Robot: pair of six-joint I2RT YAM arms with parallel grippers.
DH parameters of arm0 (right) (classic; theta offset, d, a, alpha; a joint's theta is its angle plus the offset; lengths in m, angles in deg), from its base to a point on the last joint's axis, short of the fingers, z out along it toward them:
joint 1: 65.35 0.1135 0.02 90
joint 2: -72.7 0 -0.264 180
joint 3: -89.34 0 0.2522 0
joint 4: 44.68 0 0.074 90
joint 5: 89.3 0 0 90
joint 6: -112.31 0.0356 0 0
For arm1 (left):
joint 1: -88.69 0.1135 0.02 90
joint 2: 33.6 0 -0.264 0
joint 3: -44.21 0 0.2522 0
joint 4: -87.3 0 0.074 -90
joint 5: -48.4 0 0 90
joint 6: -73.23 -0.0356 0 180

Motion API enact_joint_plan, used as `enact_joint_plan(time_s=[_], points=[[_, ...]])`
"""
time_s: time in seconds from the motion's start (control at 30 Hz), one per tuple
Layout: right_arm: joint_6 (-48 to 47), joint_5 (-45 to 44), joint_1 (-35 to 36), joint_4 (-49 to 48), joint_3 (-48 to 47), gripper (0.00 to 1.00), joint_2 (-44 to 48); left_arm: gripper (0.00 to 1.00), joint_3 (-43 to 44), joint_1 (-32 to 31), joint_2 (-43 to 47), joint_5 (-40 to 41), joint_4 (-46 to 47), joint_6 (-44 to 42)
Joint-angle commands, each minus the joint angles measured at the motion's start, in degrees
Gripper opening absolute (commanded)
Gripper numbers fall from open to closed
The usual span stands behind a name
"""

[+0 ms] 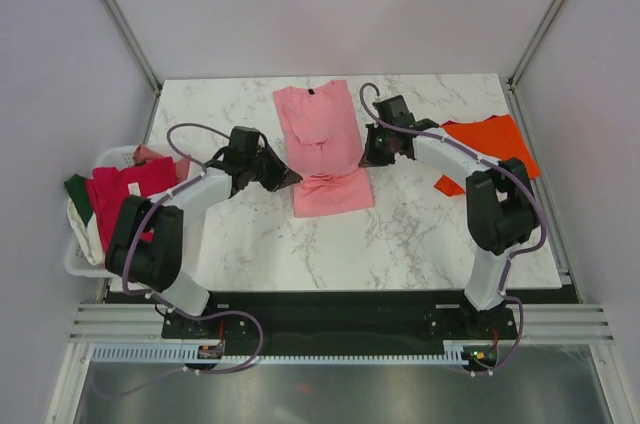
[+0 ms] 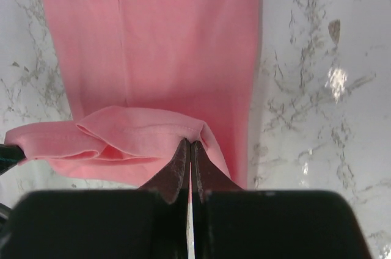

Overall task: Fold and stack the t-shirts
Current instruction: Fold the tshirt

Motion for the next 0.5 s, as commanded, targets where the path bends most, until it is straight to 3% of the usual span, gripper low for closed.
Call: enact_joint_plan(time_s=[0.0, 0.4, 0.47], points=[[-0.96, 1.53, -1.33, -0.25, -6.5, 0.0, -4.01, 0.02, 4.83, 1.82, -4.03, -1.74, 1.81, -2.75], [-0.78, 2.15, -3.35, 3.18, -24.17, 0.02, -18.15, 0.02, 15.9, 6.13, -18.62, -6.04, 4.7, -2.49], [-0.87, 0.84, -3.62, 2.83, -27.51, 0.33, -19.83, 0.1, 18.79, 7.18, -21.6, -7.54, 4.63, -3.02]])
